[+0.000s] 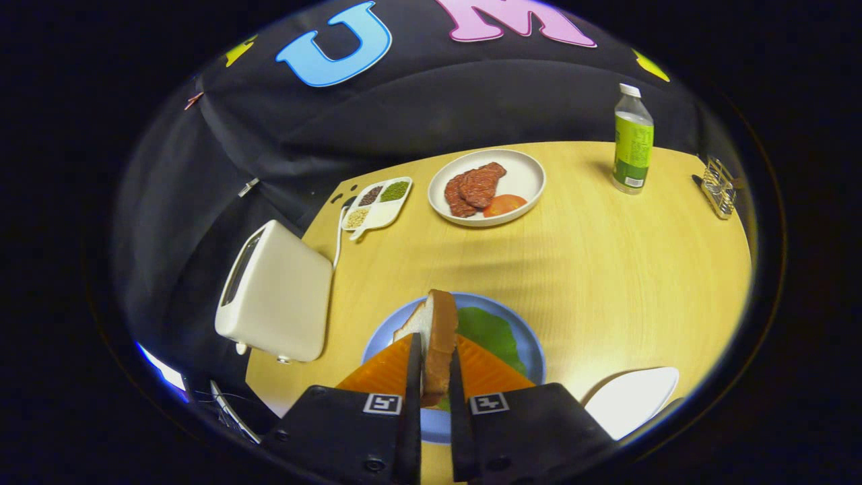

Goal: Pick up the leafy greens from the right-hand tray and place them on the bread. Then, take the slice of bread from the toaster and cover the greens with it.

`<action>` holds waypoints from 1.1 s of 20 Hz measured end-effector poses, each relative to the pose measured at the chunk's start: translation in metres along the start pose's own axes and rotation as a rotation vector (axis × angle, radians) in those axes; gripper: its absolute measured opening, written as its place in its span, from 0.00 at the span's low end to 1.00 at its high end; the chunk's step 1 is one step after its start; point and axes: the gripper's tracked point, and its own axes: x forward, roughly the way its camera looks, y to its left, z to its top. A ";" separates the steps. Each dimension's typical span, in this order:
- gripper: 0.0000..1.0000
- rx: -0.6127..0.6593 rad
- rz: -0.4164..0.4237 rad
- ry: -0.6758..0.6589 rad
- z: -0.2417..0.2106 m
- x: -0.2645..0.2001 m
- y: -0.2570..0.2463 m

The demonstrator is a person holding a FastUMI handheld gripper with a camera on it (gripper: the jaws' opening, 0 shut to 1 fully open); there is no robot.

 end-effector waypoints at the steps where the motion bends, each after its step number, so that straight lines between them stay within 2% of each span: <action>1: 0.27 -0.002 -0.017 0.009 -0.004 0.000 -0.007; 5: 0.54 -0.037 -0.058 0.032 -0.021 -0.008 -0.032; 9: 1.00 -0.081 -0.091 -0.039 -0.015 -0.035 -0.057; 16: 0.99 -0.143 -0.165 -0.282 0.037 -0.127 -0.107; 19: 0.99 -0.194 -0.209 -0.419 0.073 -0.189 -0.119; 22: 0.99 -0.172 -0.210 -0.560 0.111 -0.252 -0.112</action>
